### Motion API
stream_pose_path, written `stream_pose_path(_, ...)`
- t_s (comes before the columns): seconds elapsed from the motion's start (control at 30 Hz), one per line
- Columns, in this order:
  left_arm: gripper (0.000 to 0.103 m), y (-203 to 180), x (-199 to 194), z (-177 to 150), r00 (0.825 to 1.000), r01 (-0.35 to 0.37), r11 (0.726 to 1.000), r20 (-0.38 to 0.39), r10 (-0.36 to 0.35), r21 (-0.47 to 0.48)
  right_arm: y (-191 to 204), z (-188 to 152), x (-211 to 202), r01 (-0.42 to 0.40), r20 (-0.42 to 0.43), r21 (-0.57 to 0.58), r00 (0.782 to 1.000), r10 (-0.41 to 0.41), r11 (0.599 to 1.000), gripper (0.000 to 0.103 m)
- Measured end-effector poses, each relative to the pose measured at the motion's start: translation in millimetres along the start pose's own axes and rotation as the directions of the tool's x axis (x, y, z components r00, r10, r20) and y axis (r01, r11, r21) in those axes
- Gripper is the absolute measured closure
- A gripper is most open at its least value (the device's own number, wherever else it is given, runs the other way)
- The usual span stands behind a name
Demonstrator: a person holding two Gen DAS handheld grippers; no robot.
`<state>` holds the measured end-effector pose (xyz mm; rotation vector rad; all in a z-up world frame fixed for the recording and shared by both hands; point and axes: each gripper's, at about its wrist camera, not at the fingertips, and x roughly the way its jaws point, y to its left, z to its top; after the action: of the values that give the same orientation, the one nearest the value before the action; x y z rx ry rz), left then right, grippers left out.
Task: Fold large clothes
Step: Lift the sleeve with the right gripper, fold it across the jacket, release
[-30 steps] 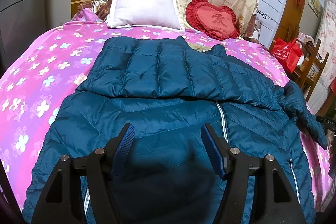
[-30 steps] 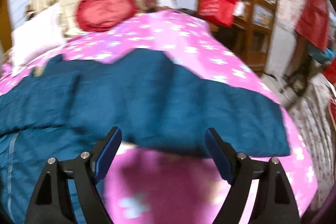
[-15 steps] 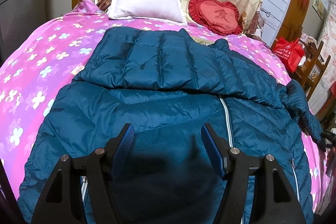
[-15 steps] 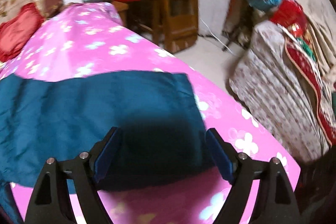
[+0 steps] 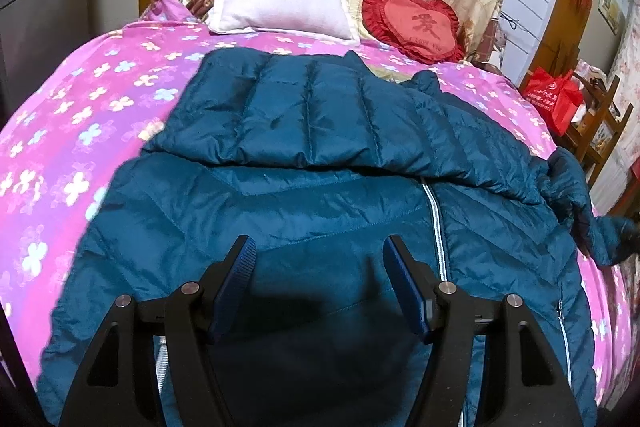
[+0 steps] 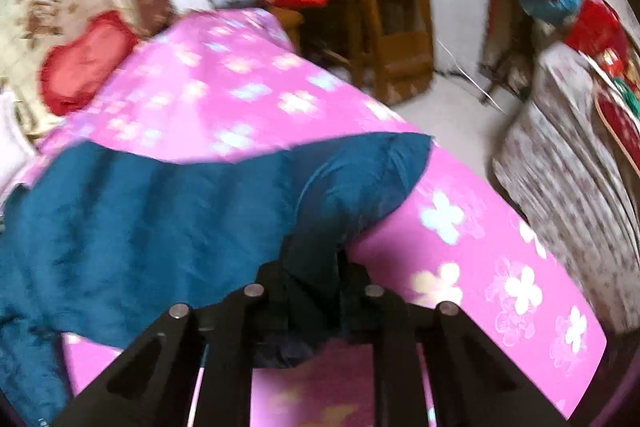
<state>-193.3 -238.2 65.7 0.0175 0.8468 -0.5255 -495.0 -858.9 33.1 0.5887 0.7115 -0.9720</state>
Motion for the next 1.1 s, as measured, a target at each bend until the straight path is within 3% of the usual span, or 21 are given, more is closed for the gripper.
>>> stream_pose_path(0.17,0.056,8.0,-16.3,21.0,1.0,-0.024,1.0,0.016,0.024,0.003,53.8,26.0,-60.1,-0.135,0.087,-0.087,0.986,0.143,0.987,0.087)
stream_pose_path(0.37,0.056,34.4,-5.2,35.9,0.995,-0.104,0.994,0.004,0.104,-0.034,166.3,50.3,-122.9,-0.278,0.137,-0.258,0.937,0.32,0.925,0.087)
stream_pose_path(0.53,0.056,48.8,10.5,31.8,0.984,-0.177,0.984,-0.016,0.177,-0.008,288.7,38.9,-134.7,-0.395,0.044,-0.393,0.894,0.446,0.83,0.087)
stream_pose_path(0.7,0.056,62.3,15.5,32.2,0.983,-0.183,0.983,-0.015,0.182,-0.024,390.9,-2.8,-139.1,-0.49,-0.072,-0.485,0.848,0.525,0.724,0.087)
stream_pose_path(0.8,0.056,68.6,20.5,33.8,0.983,-0.184,0.982,-0.03,0.183,-0.029,440.4,-28.5,-134.7,-0.519,-0.137,-0.525,0.833,0.536,0.674,0.087)
stream_pose_path(0.97,0.056,75.8,19.3,36.9,0.986,-0.168,0.984,-0.028,0.167,-0.058,501.2,-66.7,-120.3,-0.569,-0.222,-0.547,0.806,0.549,0.614,0.087)
stream_pose_path(1.1,0.056,78.3,18.4,37.7,0.985,-0.169,0.984,-0.023,0.168,-0.058,536.2,-98.1,-101.4,-0.606,-0.285,-0.525,0.787,0.547,0.598,0.087)
